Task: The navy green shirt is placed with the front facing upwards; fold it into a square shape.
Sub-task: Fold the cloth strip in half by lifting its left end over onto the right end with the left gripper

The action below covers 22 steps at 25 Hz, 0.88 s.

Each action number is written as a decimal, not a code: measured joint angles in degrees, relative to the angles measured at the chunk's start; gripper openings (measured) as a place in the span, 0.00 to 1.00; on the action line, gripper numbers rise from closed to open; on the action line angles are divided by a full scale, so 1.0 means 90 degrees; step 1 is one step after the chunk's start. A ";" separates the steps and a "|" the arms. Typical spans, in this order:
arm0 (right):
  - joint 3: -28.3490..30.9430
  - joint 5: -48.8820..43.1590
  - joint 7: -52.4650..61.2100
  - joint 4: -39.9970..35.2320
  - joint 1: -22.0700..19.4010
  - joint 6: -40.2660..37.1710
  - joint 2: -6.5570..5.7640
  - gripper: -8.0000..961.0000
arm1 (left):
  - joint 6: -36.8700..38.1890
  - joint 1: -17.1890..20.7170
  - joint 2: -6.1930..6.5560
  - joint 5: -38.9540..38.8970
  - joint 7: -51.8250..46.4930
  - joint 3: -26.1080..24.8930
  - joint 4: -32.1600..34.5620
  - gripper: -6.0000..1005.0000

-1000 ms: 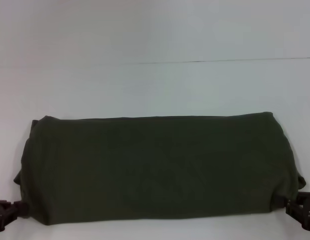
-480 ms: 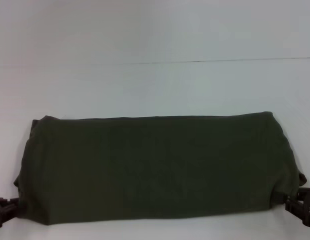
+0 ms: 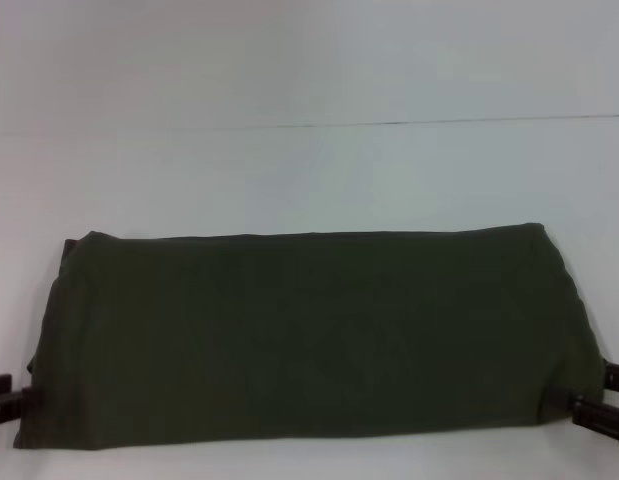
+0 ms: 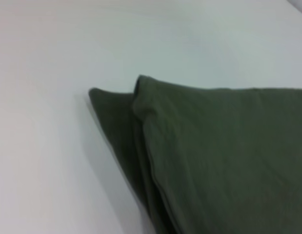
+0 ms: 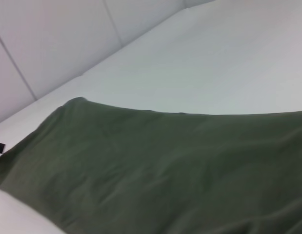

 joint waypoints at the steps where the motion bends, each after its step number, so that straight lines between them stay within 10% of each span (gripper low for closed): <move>1: 0.0047 0.0000 0.0005 -0.0013 -0.0010 0.0023 -0.0004 0.42 | 0.0000 -0.0016 0.0004 -0.0005 -0.0002 -0.0044 0.0001 0.40; 10: 0.0385 -0.0001 0.0071 -0.0028 -0.0133 0.0488 -0.0064 0.79 | -0.0165 -0.0125 0.0023 -0.0732 -0.0012 -0.0492 -0.0009 0.75; 22: 0.1546 0.0183 -0.0326 -0.0041 0.0125 -0.0114 -0.0011 0.80 | -0.1053 -0.0334 0.0171 -0.1493 -0.1002 -0.0493 -0.0572 0.87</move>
